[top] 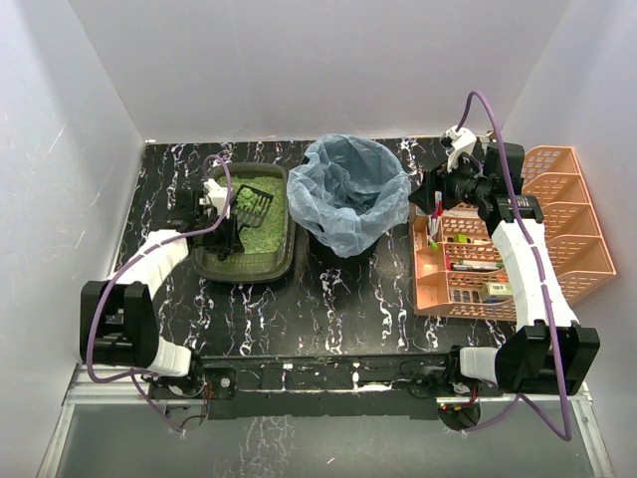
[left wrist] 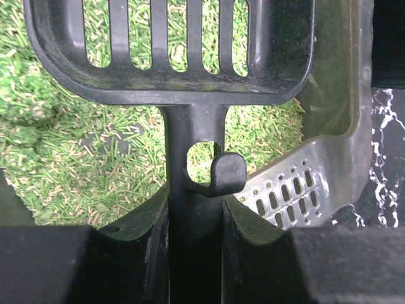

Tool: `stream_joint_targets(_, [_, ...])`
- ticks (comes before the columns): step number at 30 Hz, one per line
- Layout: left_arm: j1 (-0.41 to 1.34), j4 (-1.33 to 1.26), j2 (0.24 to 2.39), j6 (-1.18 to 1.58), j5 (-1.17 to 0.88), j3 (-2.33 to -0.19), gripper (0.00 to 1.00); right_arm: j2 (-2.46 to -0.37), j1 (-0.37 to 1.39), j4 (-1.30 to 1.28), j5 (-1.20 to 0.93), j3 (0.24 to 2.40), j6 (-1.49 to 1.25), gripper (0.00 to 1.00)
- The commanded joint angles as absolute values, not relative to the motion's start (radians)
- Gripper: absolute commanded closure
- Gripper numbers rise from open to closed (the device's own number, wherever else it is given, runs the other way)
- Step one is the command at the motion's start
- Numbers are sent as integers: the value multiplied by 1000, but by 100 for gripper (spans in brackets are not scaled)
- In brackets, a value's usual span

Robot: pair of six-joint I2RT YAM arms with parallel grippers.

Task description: Clean the litter box

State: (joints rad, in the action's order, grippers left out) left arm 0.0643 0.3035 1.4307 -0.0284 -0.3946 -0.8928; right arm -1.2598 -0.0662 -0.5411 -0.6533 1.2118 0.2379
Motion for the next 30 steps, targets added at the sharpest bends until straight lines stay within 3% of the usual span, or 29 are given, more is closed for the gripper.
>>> stream_joint_targets(1, [8, 349, 1396, -28, -416, -927, 100, -1243, -63, -479, -667, 1236, 256, 29])
stream_joint_targets(17, [44, 359, 1326, -47, -418, -873, 100, -1244, -63, -476, -671, 1230, 253, 29])
stream_joint_targets(22, [-27, 409, 1364, -63, -464, -918, 100, -1240, -63, -475, -672, 1230, 253, 29])
stream_joint_targets(26, [73, 378, 1284, -81, -399, -850, 100, -1238, -63, -479, -665, 1234, 254, 29])
stream_joint_targets(30, [-5, 415, 1309, -79, -440, -904, 100, -1239, -63, -477, -668, 1231, 255, 29])
